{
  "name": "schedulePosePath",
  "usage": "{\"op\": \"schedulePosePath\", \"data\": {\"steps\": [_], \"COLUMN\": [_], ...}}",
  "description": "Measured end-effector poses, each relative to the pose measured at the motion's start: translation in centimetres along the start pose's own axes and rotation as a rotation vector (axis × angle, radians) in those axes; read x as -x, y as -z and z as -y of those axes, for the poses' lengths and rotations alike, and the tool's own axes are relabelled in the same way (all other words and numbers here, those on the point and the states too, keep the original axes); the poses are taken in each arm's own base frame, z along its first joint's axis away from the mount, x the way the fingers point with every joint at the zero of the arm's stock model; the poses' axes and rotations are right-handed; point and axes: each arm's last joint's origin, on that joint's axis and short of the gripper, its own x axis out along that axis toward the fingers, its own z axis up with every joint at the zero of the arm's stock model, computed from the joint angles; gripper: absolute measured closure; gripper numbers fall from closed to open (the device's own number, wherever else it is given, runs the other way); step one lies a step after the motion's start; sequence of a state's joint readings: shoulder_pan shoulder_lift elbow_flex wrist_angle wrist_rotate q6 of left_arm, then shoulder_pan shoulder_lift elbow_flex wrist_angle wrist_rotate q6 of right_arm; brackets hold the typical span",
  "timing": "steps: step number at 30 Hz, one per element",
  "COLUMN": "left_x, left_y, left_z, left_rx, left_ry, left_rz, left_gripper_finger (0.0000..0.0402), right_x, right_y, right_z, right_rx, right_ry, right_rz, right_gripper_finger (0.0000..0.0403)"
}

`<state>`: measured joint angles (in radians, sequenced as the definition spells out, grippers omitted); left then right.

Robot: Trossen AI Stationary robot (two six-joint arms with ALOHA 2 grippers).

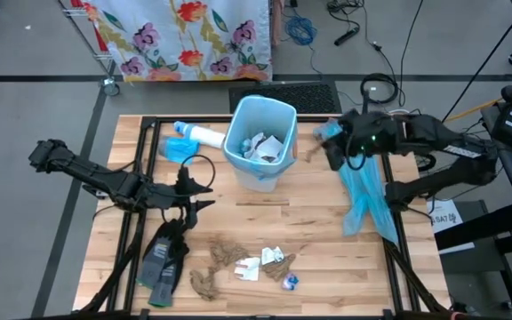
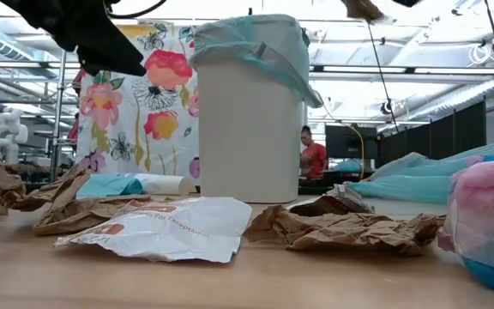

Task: Place trash/remove bag and relplace
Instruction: Put the brown paper into the trash bin

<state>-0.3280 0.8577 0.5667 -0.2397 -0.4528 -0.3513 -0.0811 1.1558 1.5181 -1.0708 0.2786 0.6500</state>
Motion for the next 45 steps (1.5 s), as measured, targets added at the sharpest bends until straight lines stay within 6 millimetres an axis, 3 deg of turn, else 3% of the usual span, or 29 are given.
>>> {"op": "schedulePosePath", "data": {"steps": [4, 11, 17, 23, 30, 36, 45], "left_x": [0.0, 0.0, 0.0, 0.0, 0.0, 0.0, -0.2], "left_y": [0.0, 0.1, 0.0, 0.1, 0.1, 0.1, 0.3], "left_z": [0.0, 0.0, -0.1, -0.1, -0.1, -0.1, 0.2], "left_rx": [-0.049, -0.052, -0.055, -0.058, -0.065, -0.103, -0.113], "left_ry": [0.016, 0.016, -0.019, -0.022, -0.024, -0.016, 0.064], "left_rz": [-0.007, -0.010, -0.001, -0.003, -0.008, -0.011, -0.043], "left_gripper_finger": [0.0223, 0.0223, 0.0223, 0.0223, 0.0224, 0.0224, 0.0224], "right_x": [-1.3, -6.8, -10.5, -13.0, -12.1, -10.3, -4.7], "right_y": [-3.1, -7.4, -9.8, -10.6, -11.0, -10.3, -5.7], "right_z": [-2.8, -5.7, -4.8, -3.1, -1.8, -1.7, -2.5], "right_rx": [0.090, 0.221, 0.190, 0.118, 0.050, 0.034, 0.079], "right_ry": [-0.050, -0.038, -0.010, -0.053, -0.020, -0.009, 0.149], "right_rz": [0.090, 0.190, 0.167, 0.084, 0.079, 0.034, -0.156], "right_gripper_finger": [0.0403, 0.0403, 0.0390, 0.0321, 0.0247, 0.0220, 0.0230]}}
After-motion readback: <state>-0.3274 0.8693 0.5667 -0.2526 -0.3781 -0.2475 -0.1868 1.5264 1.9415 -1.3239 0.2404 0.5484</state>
